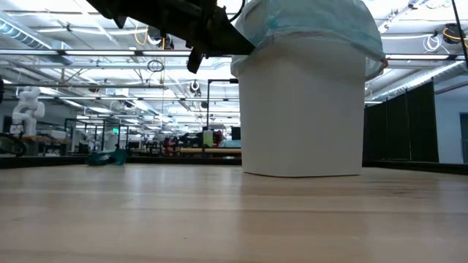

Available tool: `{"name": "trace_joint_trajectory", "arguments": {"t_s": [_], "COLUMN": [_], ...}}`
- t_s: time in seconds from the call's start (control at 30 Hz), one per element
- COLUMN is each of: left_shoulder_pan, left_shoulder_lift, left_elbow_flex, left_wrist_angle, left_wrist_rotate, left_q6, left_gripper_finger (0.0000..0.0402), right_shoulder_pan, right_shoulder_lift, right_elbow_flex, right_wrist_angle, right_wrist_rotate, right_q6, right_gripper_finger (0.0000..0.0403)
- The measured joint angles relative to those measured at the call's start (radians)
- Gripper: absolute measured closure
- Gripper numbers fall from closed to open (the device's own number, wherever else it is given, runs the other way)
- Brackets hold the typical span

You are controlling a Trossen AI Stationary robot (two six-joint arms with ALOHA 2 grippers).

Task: Place trash/remove bag and relplace
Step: Insert the new blue trash bag into the white trash bin

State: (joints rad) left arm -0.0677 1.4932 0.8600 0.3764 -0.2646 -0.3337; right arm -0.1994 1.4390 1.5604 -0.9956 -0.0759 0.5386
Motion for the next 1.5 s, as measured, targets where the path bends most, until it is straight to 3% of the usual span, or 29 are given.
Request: {"name": "trace_joint_trajectory", "arguments": {"t_s": [0.2, 0.37, 0.53, 0.73, 0.87, 1.03, 1.1, 1.33, 1.5], "left_shoulder_pan": [0.000, 0.000, -0.009, -0.027, -0.039, -0.046, -0.046, -0.045, -0.045], "left_shoulder_lift": [-0.052, -0.129, -0.203, -0.224, -0.224, -0.224, -0.224, -0.224, -0.224], "left_elbow_flex": [0.000, 0.000, 0.001, 0.001, 0.001, 0.001, 0.001, 0.001, 0.001], "left_wrist_angle": [-0.002, -0.030, -0.175, -0.328, -0.334, -0.335, -0.342, -0.349, -0.349], "left_wrist_rotate": [0.026, 0.027, 0.024, -0.030, -0.068, -0.082, -0.082, -0.085, -0.104], "left_q6": [0.000, 0.007, -0.002, -0.087, -0.114, -0.114, -0.114, -0.125, -0.125], "left_gripper_finger": [0.0402, 0.0402, 0.0402, 0.0402, 0.0402, 0.0401, 0.0402, 0.0401, 0.0402], "right_shoulder_pan": [0.028, 0.006, -0.038, -0.077, -0.117, -0.108, -0.099, -0.070, -0.095], "right_shoulder_lift": [-0.122, -0.194, -0.205, -0.274, -0.388, -0.516, -0.531, -0.594, -0.592], "right_elbow_flex": [0.000, 0.000, -0.006, -0.123, -0.281, -0.448, -0.470, -0.377, -0.300], "right_wrist_angle": [0.040, -0.138, -0.316, -0.321, -0.178, 0.272, 0.321, 0.286, 0.050], "right_wrist_rotate": [0.136, 0.285, 0.322, 0.435, 0.408, 0.109, 0.103, 0.380, 0.635], "right_q6": [-0.029, -0.006, 0.006, 0.054, 0.085, 0.080, 0.092, -0.015, 0.033], "right_gripper_finger": [0.0403, 0.0403, 0.0403, 0.0403, 0.0403, 0.0403, 0.0403, 0.0403, 0.0403]}}
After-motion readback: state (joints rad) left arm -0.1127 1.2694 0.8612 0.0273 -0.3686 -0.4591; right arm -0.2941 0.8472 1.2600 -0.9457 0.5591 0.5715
